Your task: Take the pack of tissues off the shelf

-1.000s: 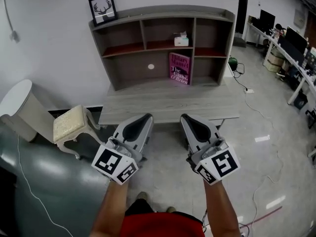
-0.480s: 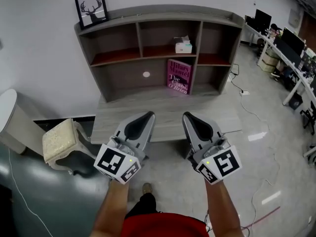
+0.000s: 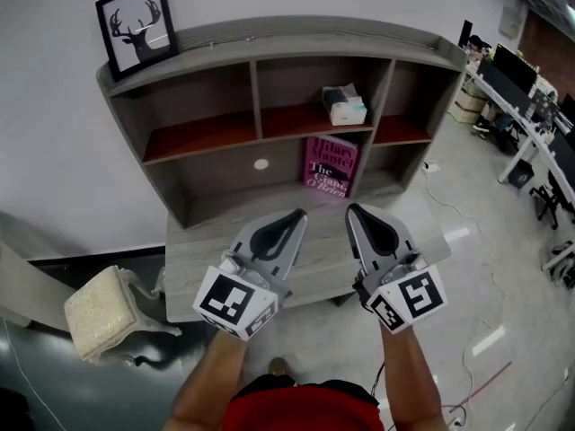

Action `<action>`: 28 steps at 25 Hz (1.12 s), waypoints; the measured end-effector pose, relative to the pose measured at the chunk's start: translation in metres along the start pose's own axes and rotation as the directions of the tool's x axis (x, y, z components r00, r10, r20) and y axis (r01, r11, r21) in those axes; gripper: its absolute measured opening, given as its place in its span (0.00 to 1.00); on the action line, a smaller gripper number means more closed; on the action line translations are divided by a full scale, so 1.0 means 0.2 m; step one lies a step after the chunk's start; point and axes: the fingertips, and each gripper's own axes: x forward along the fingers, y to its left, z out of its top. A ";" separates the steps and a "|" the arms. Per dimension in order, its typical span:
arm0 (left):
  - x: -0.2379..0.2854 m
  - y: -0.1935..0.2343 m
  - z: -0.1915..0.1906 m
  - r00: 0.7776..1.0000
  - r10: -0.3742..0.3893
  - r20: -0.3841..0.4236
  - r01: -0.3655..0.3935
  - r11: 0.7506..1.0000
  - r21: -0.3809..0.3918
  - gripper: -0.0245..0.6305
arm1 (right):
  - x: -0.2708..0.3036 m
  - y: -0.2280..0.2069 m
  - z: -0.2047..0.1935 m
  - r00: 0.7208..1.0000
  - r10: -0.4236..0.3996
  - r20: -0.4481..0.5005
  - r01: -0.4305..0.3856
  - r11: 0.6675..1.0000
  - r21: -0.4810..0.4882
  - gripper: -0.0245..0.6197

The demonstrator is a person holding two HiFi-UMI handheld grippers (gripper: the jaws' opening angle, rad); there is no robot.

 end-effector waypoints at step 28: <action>0.72 0.56 -0.19 0.995 0.096 -0.028 -0.096 0.995 -0.005 0.05 | 0.80 -0.97 -0.43 0.953 -0.246 -0.177 0.256 0.966 0.034 0.64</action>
